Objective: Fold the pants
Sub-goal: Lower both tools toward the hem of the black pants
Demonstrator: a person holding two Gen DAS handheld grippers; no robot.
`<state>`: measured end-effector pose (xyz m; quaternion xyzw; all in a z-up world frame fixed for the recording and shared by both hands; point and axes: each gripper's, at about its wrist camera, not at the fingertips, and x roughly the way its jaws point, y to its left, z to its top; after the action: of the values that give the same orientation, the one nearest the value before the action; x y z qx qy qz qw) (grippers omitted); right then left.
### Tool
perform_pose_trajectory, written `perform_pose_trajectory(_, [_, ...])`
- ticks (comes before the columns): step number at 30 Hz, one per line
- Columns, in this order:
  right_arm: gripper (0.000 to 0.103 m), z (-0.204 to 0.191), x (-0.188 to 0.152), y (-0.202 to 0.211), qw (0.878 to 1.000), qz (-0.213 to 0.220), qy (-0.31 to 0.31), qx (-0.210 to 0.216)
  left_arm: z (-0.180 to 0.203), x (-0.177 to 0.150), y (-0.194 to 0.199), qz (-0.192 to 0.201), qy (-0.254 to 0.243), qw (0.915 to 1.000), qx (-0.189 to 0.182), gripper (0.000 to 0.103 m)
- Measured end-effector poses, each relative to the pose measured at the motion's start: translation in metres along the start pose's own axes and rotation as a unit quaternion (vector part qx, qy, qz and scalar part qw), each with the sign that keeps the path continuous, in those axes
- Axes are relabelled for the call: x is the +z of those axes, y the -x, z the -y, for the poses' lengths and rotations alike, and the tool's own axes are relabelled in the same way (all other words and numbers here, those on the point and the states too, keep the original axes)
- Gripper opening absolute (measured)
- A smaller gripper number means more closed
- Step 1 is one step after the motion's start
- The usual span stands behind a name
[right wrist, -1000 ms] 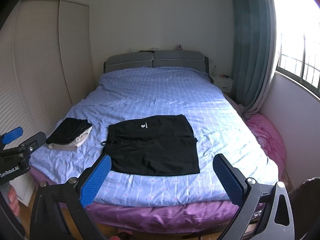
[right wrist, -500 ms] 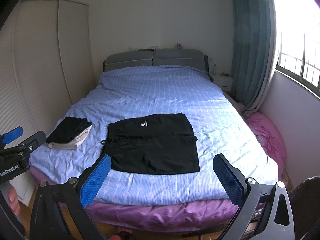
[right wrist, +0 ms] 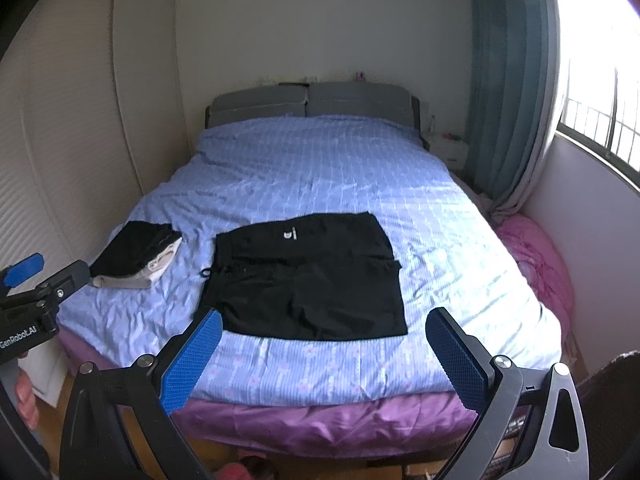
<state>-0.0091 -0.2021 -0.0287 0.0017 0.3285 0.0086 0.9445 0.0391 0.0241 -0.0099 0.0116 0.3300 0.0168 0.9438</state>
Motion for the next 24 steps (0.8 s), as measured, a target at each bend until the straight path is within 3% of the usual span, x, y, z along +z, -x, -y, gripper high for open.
perform_pose_trajectory(7, [0.103,-0.02,0.001,-0.069,0.999,-0.045,-0.022,0.002,-0.033,-0.002,-0.07,-0.054,0.012,0.9983,0.019,0.103])
perform_pose_trajectory(13, [0.103,-0.027,0.001,-0.139,0.994,-0.09,-0.052,-0.029,-0.056,-0.007,-0.15,-0.093,0.019,0.9954,-0.002,0.103])
perform_pose_trajectory(18, [0.103,-0.022,-0.017,-0.191,0.988,-0.126,-0.066,-0.059,-0.053,-0.017,-0.214,-0.135,0.005,0.9908,0.007,0.103])
perform_pose_trajectory(24, [0.102,0.001,-0.049,-0.257,0.979,-0.162,-0.095,-0.083,-0.04,-0.049,-0.286,-0.18,0.031,0.983,0.023,0.103])
